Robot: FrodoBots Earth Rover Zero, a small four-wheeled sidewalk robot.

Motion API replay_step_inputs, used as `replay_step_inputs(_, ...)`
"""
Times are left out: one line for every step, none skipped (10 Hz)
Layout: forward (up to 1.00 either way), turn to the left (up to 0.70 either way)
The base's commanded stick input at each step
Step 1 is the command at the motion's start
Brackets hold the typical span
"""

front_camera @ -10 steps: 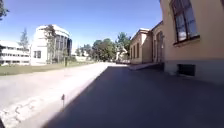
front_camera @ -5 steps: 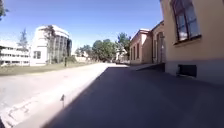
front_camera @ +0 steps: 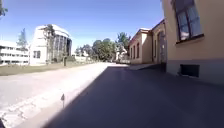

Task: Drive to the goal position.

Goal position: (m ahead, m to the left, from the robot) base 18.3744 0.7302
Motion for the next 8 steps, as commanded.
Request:
replay_step_inputs(0.25, 0.0)
replay_step_inputs(0.25, 0.0)
replay_step_inputs(0.25, 0.0)
replay_step_inputs(0.25, 0.0)
replay_step_inputs(0.25, 0.0)
replay_step_inputs(0.25, 0.0)
replay_step_inputs(0.25, 0.0)
replay_step_inputs(0.25, 0.0)
